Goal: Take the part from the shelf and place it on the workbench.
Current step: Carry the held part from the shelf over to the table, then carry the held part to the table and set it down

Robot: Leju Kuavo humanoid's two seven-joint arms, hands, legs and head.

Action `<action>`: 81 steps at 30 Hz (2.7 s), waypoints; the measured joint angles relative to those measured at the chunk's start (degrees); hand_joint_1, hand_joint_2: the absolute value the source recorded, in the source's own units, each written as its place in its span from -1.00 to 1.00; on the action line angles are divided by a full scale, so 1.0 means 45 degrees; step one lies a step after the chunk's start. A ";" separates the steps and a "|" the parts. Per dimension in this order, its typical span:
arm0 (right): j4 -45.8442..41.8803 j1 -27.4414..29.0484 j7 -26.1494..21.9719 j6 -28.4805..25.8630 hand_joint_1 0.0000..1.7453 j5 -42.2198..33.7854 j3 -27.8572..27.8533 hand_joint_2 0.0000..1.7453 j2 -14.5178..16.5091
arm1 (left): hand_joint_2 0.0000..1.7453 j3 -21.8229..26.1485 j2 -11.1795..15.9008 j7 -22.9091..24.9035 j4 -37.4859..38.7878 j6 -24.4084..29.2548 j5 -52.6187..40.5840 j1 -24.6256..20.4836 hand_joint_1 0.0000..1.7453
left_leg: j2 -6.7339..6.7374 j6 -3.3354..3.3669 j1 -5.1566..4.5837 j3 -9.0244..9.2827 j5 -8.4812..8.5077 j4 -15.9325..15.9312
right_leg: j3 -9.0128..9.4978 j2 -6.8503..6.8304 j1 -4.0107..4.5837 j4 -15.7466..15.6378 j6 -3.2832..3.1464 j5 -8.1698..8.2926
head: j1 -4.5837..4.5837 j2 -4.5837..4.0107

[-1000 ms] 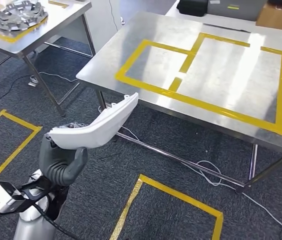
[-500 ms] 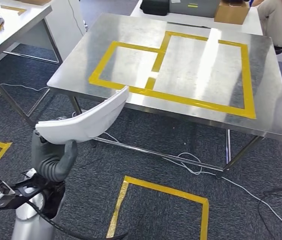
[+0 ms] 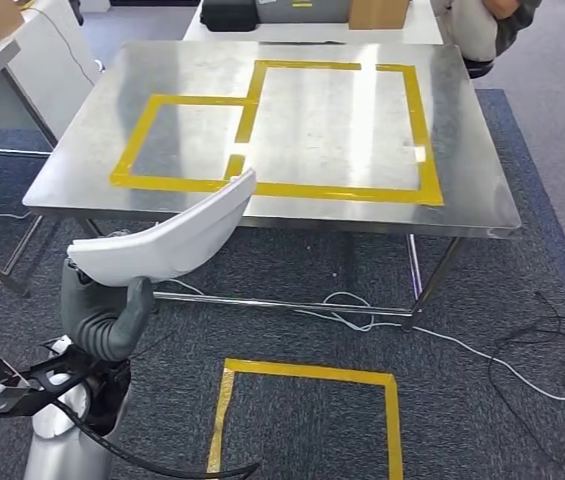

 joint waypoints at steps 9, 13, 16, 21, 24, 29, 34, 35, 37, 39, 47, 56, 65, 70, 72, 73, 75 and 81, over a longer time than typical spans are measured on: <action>-0.0113 -0.0017 0.0548 -0.0518 -1.00 0.0250 0.0434 -1.00 -0.0004 | 1.00 0.0053 -0.0177 0.0724 -0.0026 -0.0478 0.0427 -0.0016 1.00 | -0.0878 -0.0038 0.0134 -0.0434 0.0459 0.0261 | 0.0009 0.0846 -0.0037 0.0030 0.0049 -0.0240 | -0.0154 0.0001; -0.0125 -0.0016 0.0580 -0.0513 -1.00 0.0240 0.0583 -1.00 -0.0034 | 1.00 0.0154 -0.0225 0.0822 -0.0021 -0.0555 0.0607 -0.0044 1.00 | -0.0946 0.0306 0.0141 0.0103 0.0266 -0.0644 | 0.0128 0.0857 -0.0029 0.0091 0.0380 -0.0304 | -0.0170 0.0001; -0.0130 0.0000 0.0590 -0.0513 -1.00 0.0191 0.0664 -1.00 -0.0053 | 1.00 0.0241 -0.0250 0.0836 -0.0018 -0.0670 0.0640 -0.0034 1.00 | -0.0865 0.0543 0.0138 0.0573 0.0108 -0.0665 | -0.0447 0.0464 -0.0030 0.1350 0.0522 -0.0595 | -0.0068 0.0001; -0.0131 0.0065 0.0584 -0.0497 -1.00 0.0036 0.0793 -1.00 -0.0057 | 1.00 0.0311 -0.0244 0.0780 -0.0017 -0.0679 0.0391 -0.0046 1.00 | -0.0773 0.0562 0.0169 0.1476 -0.0526 -0.0674 | -0.2477 0.0224 -0.0029 0.3311 0.0564 -0.1769 | -0.0027 0.0001; -0.0121 0.0115 0.0557 -0.0492 -1.00 -0.0043 0.0844 -1.00 -0.0062 | 1.00 0.0308 -0.0243 0.0802 -0.0011 -0.0699 0.0387 -0.0058 1.00 | -0.0778 0.0383 0.0164 0.2182 -0.1201 -0.0659 | -0.2295 0.0053 -0.0014 0.1330 0.0440 0.0015 | 0.0025 -0.0001; -0.0114 0.0139 0.0535 -0.0492 -1.00 -0.0121 0.0937 -1.00 -0.0053 | 1.00 0.0260 -0.0231 0.0862 -0.0011 -0.0710 0.0352 -0.0173 1.00 | -0.0785 -0.0050 0.0126 0.2165 -0.1090 -0.0061 | -0.1985 0.0078 -0.0008 0.0727 0.0015 0.1168 | -0.0047 -0.0004; -0.0112 0.0150 0.0534 -0.0492 -1.00 -0.0141 0.0957 -1.00 -0.0053 | 1.00 0.0287 -0.0214 0.0852 -0.0007 -0.0696 0.0347 -0.0199 1.00 | -0.0814 -0.0168 0.0115 -0.0164 -0.2128 0.2775 | -0.1320 0.0280 -0.0029 0.0305 -0.0220 0.0846 | -0.0085 -0.0004; -0.0112 0.0149 0.0536 -0.0492 -1.00 -0.0143 0.0958 -1.00 -0.0053 | 1.00 0.0291 -0.0214 0.0852 -0.0007 -0.0696 0.0345 -0.0200 1.00 | -0.0815 -0.0162 0.0113 -0.0416 -0.2264 0.2758 | -0.1231 0.0337 -0.0021 0.0297 -0.0223 0.0777 | -0.0084 -0.0004; -0.0112 0.0144 0.0536 -0.0492 -1.00 -0.0148 0.0963 -1.00 -0.0052 | 1.00 0.0295 -0.0214 0.0852 -0.0007 -0.0696 0.0335 -0.0205 1.00 | -0.0815 -0.0115 0.0110 -0.0490 -0.1377 0.1890 | -0.1074 0.0448 -0.0010 0.0298 -0.0191 0.0677 | -0.0089 -0.0004; -0.0112 0.0144 0.0534 -0.0491 -1.00 -0.0155 0.0970 -1.00 -0.0050 | 1.00 0.0292 -0.0213 0.0852 -0.0007 -0.0696 0.0315 -0.0231 1.00 | -0.0814 -0.0011 0.0090 -0.0210 -0.0144 0.0446 | -0.0971 0.0524 0.0005 0.0309 -0.0115 0.0637 | -0.0091 -0.0004; -0.0120 0.0142 0.0534 -0.0426 -1.00 -0.0197 0.1003 -1.00 -0.0063 | 1.00 0.0170 -0.0217 0.0911 0.0000 -0.0692 0.0096 -0.0306 1.00 | -0.0885 0.0211 0.0027 -0.0080 0.0433 -0.0416 | -0.0867 0.0453 0.0053 0.0089 0.0094 0.0702 | -0.0098 -0.0004; -0.0120 0.0140 0.0500 -0.0275 -1.00 -0.0285 0.1050 -1.00 -0.0055 | 1.00 -0.0005 -0.0080 0.0877 0.0214 -0.0667 -0.0142 -0.0425 1.00 | -0.0887 0.0610 -0.0133 -0.0110 0.0341 -0.0431 | -0.0778 0.0460 -0.0117 -0.0023 0.0562 0.0865 | -0.0108 -0.0004; -0.0117 0.0129 0.0454 -0.0269 -1.00 -0.0304 0.1039 -1.00 -0.0064 | 1.00 -0.0023 -0.0033 0.0846 0.0369 -0.0688 -0.0126 -0.0465 1.00 | -0.0846 0.0698 0.0063 0.0626 -0.0045 -0.0540 | -0.2603 0.0238 -0.0165 0.3581 0.0739 -0.0525 | 0.0003 -0.0004; -0.0063 0.0144 0.0384 -0.0253 -1.00 -0.0308 0.1032 -1.00 -0.0055 | 1.00 -0.0058 -0.0020 0.0799 0.0381 -0.0694 -0.0085 -0.0498 1.00 | -0.0862 0.0165 0.0285 0.1325 -0.0685 -0.0632 | -0.1098 0.0177 -0.0206 0.0494 0.0771 0.0536 | 0.0096 -0.0004; -0.0044 0.0141 0.0378 -0.0246 -1.00 -0.0316 0.1031 -1.00 -0.0050 | 1.00 -0.0084 -0.0015 0.0798 0.0381 -0.0696 -0.0066 -0.0533 1.00 | -0.0874 -0.0019 0.0267 0.1419 -0.0675 -0.0727 | -0.1005 0.0248 -0.0159 0.0494 0.0408 0.0292 | 0.0097 -0.0004; -0.0045 0.0145 0.0380 -0.0242 -1.00 -0.0319 0.1030 -1.00 -0.0049 | 1.00 -0.0094 -0.0010 0.0798 0.0381 -0.0696 -0.0057 -0.0546 1.00 | -0.0876 -0.0094 0.0273 0.1422 -0.0573 -0.0610 | -0.0933 0.0282 -0.0164 0.0468 0.0296 0.0250 | 0.0066 -0.0003; -0.0047 0.0157 0.0374 -0.0232 -1.00 -0.0321 0.1029 -1.00 -0.0049 | 1.00 -0.0100 -0.0006 0.0791 0.0384 -0.0695 -0.0035 -0.0583 1.00 | -0.0876 -0.0188 0.0273 0.0880 -0.0311 0.0433 | -0.0634 0.0323 -0.0170 0.0389 0.0106 0.0037 | 0.0004 -0.0003; -0.0045 0.0178 0.0364 -0.0230 -1.00 -0.0323 0.0975 -1.00 -0.0049 | 1.00 -0.0098 0.0024 0.0782 0.0419 -0.0691 -0.0011 -0.0574 1.00 | -0.0876 0.0035 0.0091 -0.1765 -0.1673 0.2581 | 0.0605 0.0486 -0.0011 0.0139 -0.0135 -0.0808 | -0.0118 -0.0004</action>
